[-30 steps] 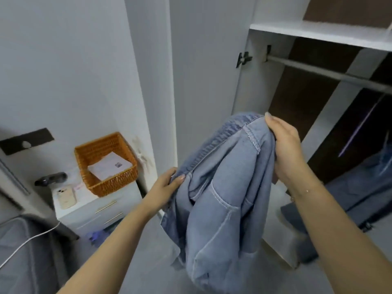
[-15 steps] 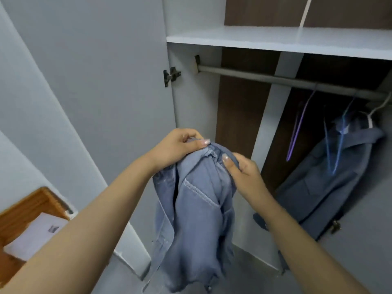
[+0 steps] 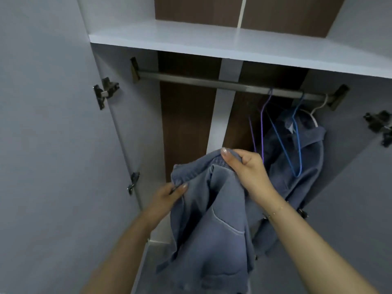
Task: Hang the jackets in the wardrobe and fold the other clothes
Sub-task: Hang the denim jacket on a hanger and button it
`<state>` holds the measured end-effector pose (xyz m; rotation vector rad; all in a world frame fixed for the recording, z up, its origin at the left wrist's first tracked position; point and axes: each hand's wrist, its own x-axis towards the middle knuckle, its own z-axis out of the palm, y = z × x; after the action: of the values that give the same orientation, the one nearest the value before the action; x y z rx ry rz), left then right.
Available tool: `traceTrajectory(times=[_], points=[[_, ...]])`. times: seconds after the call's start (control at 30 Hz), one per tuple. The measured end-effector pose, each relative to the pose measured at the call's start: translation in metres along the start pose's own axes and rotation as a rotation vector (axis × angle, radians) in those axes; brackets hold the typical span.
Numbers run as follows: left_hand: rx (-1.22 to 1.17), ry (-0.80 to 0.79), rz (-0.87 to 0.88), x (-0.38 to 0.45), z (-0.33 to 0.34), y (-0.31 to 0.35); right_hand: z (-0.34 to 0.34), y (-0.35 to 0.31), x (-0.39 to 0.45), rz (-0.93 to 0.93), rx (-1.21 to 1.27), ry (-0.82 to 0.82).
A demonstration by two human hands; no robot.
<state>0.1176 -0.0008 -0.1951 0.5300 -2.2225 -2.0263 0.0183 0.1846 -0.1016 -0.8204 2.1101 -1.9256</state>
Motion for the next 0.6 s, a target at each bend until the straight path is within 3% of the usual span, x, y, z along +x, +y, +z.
traceTrajectory(times=[0.17,0.37,0.43,0.53,0.6], points=[[-0.379,-0.126,-0.001,0.047,-0.017,0.053,-0.038,0.008,0.011,-0.034,-0.198,0.147],[0.107,-0.547,0.013,0.088,-0.008,0.125,-0.074,0.030,0.037,0.012,-0.388,0.242],[0.058,-0.504,0.061,0.102,0.005,0.131,-0.082,0.040,0.053,0.055,-0.371,0.238],[-0.217,-0.281,0.063,0.129,0.027,0.141,-0.097,0.055,0.080,0.148,-0.343,0.163],[-0.187,-0.188,0.065,0.149,0.041,0.144,-0.121,0.066,0.100,0.096,-0.444,0.245]])
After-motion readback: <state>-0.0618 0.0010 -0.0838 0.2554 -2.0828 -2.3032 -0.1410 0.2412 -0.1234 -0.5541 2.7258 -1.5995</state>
